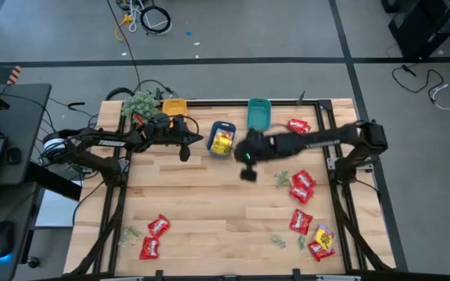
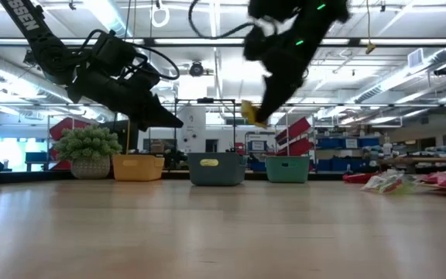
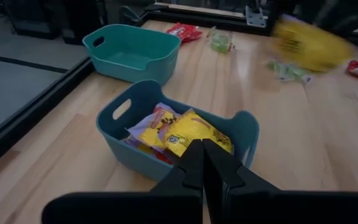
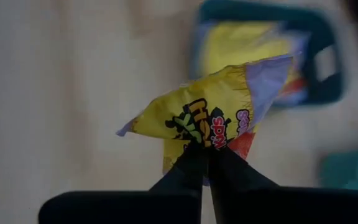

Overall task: Sort candy
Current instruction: Put the yellow candy pack into the blue bin

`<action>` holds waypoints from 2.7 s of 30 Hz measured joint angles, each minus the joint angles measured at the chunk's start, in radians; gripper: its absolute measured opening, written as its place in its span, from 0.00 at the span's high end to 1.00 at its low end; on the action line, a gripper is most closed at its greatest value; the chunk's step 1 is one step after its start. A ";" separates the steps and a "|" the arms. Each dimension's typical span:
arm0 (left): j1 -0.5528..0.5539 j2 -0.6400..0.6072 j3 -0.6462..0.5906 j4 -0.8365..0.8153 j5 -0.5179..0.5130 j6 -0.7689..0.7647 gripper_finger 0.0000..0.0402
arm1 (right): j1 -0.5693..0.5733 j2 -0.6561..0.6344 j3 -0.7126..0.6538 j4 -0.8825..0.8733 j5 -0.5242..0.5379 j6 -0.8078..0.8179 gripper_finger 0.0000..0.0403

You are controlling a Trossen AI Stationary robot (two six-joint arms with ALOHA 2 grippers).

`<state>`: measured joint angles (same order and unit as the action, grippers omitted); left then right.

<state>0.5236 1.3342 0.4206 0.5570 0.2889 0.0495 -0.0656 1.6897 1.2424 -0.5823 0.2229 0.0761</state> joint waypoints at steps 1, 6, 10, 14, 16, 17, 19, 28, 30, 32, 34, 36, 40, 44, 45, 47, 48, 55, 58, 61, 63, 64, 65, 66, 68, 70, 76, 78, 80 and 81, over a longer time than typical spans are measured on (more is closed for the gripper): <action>0.000 0.000 0.000 -0.006 -0.002 0.003 1.00 | -0.032 0.025 0.025 -0.002 0.000 -0.024 0.96; 0.004 0.000 0.000 -0.012 -0.011 0.007 1.00 | -0.134 0.174 0.191 -0.049 -0.044 -0.116 0.96; 0.007 0.000 0.000 -0.012 -0.011 0.007 1.00 | -0.170 0.302 0.327 -0.128 -0.039 -0.141 0.96; 0.007 0.000 0.000 -0.014 -0.012 0.018 1.00 | -0.193 0.391 0.431 -0.194 -0.037 -0.138 0.92; 0.007 0.000 0.000 -0.021 -0.011 0.022 1.00 | -0.195 0.422 0.455 -0.209 -0.035 -0.148 0.87; 0.007 0.000 0.000 -0.025 -0.012 0.023 1.00 | -0.195 0.428 0.461 -0.206 -0.034 -0.150 0.84; 0.007 0.000 0.000 -0.033 -0.012 0.025 1.00 | -0.193 0.436 0.479 -0.202 -0.032 -0.151 0.76; 0.007 0.000 0.000 -0.046 -0.011 0.029 1.00 | -0.192 0.380 0.496 -0.160 -0.011 -0.210 0.52; 0.007 0.000 0.000 -0.047 -0.011 0.029 1.00 | -0.203 0.379 0.490 -0.134 -0.026 -0.210 0.59; 0.007 0.000 0.000 -0.049 -0.011 0.029 1.00 | -0.215 0.384 0.471 -0.117 -0.059 -0.207 0.72; 0.007 0.000 0.000 -0.050 -0.011 0.029 1.00 | -0.227 0.386 0.448 -0.102 -0.097 -0.202 0.88; 0.007 0.000 0.000 -0.052 -0.011 0.029 1.00 | -0.235 0.386 0.411 -0.059 -0.127 -0.198 0.96; 0.007 0.000 0.000 -0.053 -0.011 0.029 1.00 | -0.254 0.388 0.361 -0.017 -0.173 -0.163 0.96; 0.007 0.000 0.000 -0.053 -0.011 0.028 1.00 | -0.273 0.387 0.318 0.030 -0.201 -0.158 0.99; 0.007 0.000 0.000 -0.053 -0.011 0.027 1.00 | -0.277 0.387 0.313 0.038 -0.202 -0.158 0.99; 0.007 0.000 0.000 -0.053 -0.011 0.027 1.00 | -0.280 0.387 0.304 0.077 -0.202 -0.158 0.99; 0.007 0.000 0.000 -0.052 -0.011 0.026 1.00 | -0.280 0.387 0.303 0.088 -0.205 -0.158 0.98; 0.007 0.000 0.000 -0.008 -0.023 0.025 1.00 | -0.269 0.351 0.337 0.086 -0.206 -0.180 0.96; 0.007 0.000 0.000 0.002 -0.005 0.025 1.00 | -0.250 0.282 0.339 0.058 -0.191 -0.183 0.99; 0.007 0.000 0.000 0.017 0.024 0.024 1.00 | -0.221 0.182 0.308 -0.002 -0.153 -0.170 1.00; 0.007 0.000 0.000 0.036 0.048 0.024 1.00 | -0.192 0.104 0.240 -0.012 -0.115 -0.140 1.00; 0.007 0.000 0.000 0.048 0.059 0.025 1.00 | -0.176 0.065 0.195 -0.006 -0.098 -0.118 1.00; 0.007 0.000 0.000 0.060 0.069 0.024 1.00 | -0.158 0.020 0.138 0.008 -0.079 -0.088 1.00; 0.007 0.000 0.000 0.074 0.081 0.025 1.00 | -0.139 -0.026 0.077 0.026 -0.064 -0.052 1.00; 0.007 0.000 0.000 0.099 0.113 0.024 1.00 | -0.099 -0.119 -0.045 0.055 -0.034 0.031 1.00; 0.007 0.000 0.000 0.119 0.139 0.020 1.00 | -0.055 -0.202 -0.160 0.071 0.004 0.134 1.00; 0.006 0.000 0.000 0.139 0.169 -0.003 1.00 | 0.099 -0.396 -0.377 0.048 0.027 0.439 1.00; 0.006 0.000 0.000 0.140 0.169 -0.008 1.00 | 0.141 -0.435 -0.410 0.001 0.028 0.533 0.98; 0.005 0.000 -0.001 0.139 0.169 -0.012 1.00 | 0.172 -0.458 -0.430 -0.077 0.038 0.609 0.94; 0.004 0.000 -0.001 0.139 0.169 -0.013 1.00 | 0.183 -0.462 -0.435 -0.126 0.045 0.640 0.92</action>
<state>0.5278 1.3342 0.4198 0.6964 0.4582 0.0368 0.1176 1.2278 0.8072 -0.7078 0.2678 0.7164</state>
